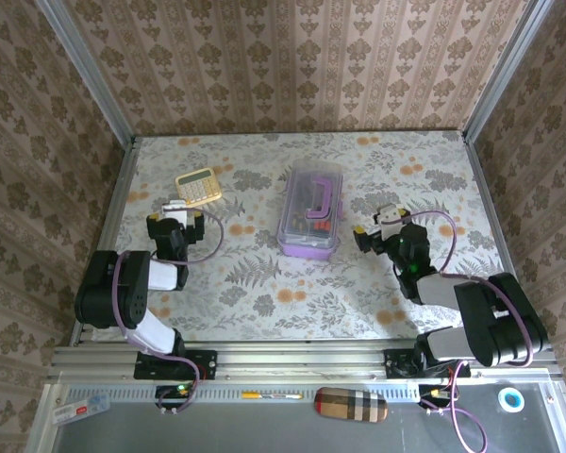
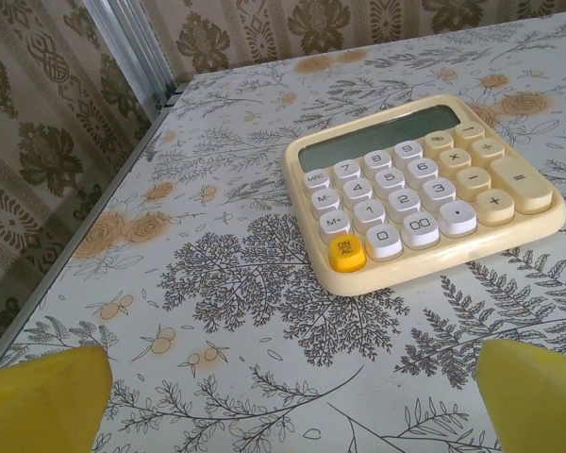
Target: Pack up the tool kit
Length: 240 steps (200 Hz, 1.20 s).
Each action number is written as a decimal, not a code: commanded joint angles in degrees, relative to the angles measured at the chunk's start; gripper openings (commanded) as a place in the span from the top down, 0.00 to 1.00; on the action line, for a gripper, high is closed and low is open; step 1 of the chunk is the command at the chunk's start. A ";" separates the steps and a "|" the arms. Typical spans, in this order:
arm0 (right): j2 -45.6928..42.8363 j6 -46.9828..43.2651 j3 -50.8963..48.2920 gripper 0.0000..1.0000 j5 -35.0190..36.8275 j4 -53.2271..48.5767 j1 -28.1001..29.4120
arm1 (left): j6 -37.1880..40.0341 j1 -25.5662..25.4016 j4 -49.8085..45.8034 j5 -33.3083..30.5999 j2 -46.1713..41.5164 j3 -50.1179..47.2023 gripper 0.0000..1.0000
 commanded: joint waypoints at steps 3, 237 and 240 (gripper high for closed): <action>1.85 4.74 -1.13 0.00 7.00 8.43 -1.49 | -1.48 0.27 0.09 -0.56 -0.78 0.59 0.00; 9.40 13.13 8.22 0.00 3.56 -2.64 -9.38 | -1.66 0.36 -0.15 -0.54 -0.78 0.68 0.00; 9.37 13.13 8.24 0.00 3.57 -2.66 -9.31 | -1.66 0.40 -0.15 -0.56 -0.79 0.69 0.00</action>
